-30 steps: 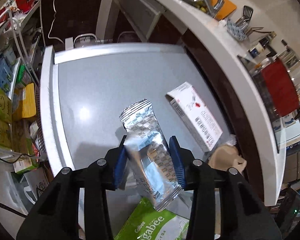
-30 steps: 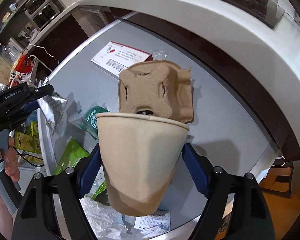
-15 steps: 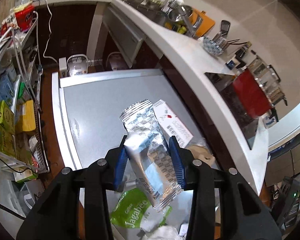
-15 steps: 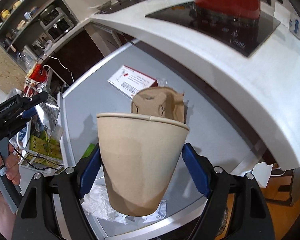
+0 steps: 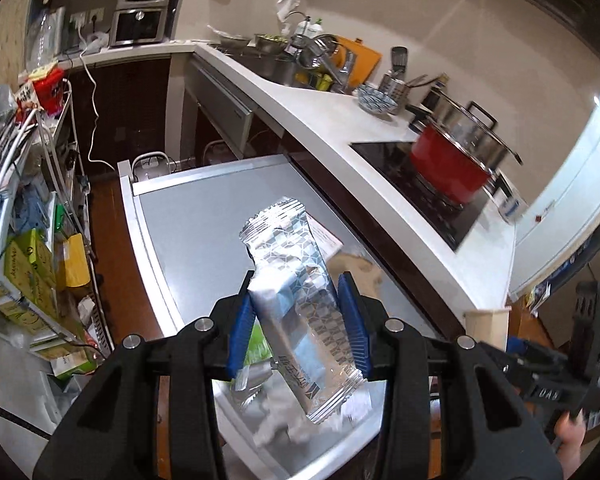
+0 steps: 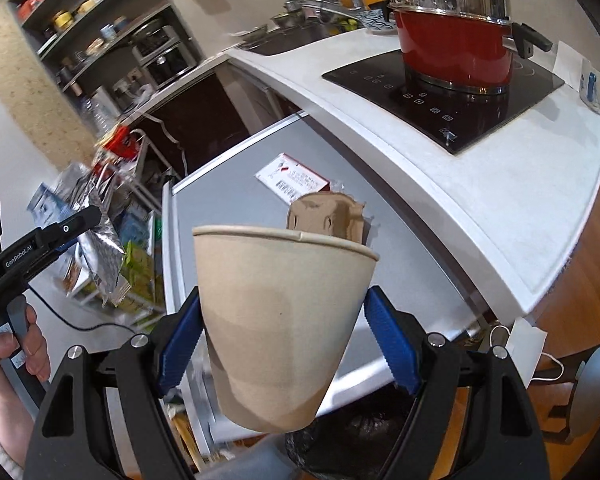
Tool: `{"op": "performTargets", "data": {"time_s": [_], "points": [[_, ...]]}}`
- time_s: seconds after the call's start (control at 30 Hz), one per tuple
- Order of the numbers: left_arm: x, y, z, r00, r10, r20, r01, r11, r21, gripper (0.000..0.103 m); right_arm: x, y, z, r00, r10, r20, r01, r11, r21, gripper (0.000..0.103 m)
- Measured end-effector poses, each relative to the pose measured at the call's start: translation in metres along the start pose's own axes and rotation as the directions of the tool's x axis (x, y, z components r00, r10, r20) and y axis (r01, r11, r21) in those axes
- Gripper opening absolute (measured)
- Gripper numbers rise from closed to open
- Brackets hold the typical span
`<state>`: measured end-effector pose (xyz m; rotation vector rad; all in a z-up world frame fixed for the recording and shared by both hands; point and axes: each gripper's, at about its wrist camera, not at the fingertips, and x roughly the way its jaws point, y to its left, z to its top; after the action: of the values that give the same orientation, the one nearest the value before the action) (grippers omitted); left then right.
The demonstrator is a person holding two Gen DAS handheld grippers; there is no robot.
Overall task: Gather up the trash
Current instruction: 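Carry the foil wrapper and paper cup to the bin and release both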
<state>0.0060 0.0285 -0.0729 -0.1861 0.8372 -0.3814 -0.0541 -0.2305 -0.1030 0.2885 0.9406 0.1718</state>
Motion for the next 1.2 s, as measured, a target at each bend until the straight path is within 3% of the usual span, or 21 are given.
{"op": "performTargets", "data": {"time_s": [0.3,0.7,0.87,1.2], "points": [[-0.030,-0.038,-0.078,0.998,0.045,-0.034,-0.041,0.994,0.098,0.042,-0.013,-0.022,-0.057,0.992,0.019,-0.122,-0.026,0.998,-0.057,0.078],[-0.011,-0.089,-0.181,0.985,0.105,-0.140,-0.075,0.976,0.203,0.042,0.029,-0.052,-0.135,0.946,0.000,-0.324,-0.030,0.996,-0.088,0.078],[0.012,-0.111,-0.210,0.979,0.109,-0.175,-0.060,0.963,0.262,0.042,0.045,-0.070,-0.154,0.926,-0.032,-0.375,-0.001,0.996,-0.087,0.078],[0.049,-0.131,-0.236,0.966,0.131,-0.222,-0.054,0.945,0.322,0.042,0.071,-0.098,-0.172,0.912,-0.061,-0.406,0.041,0.997,-0.059,0.078]]}}
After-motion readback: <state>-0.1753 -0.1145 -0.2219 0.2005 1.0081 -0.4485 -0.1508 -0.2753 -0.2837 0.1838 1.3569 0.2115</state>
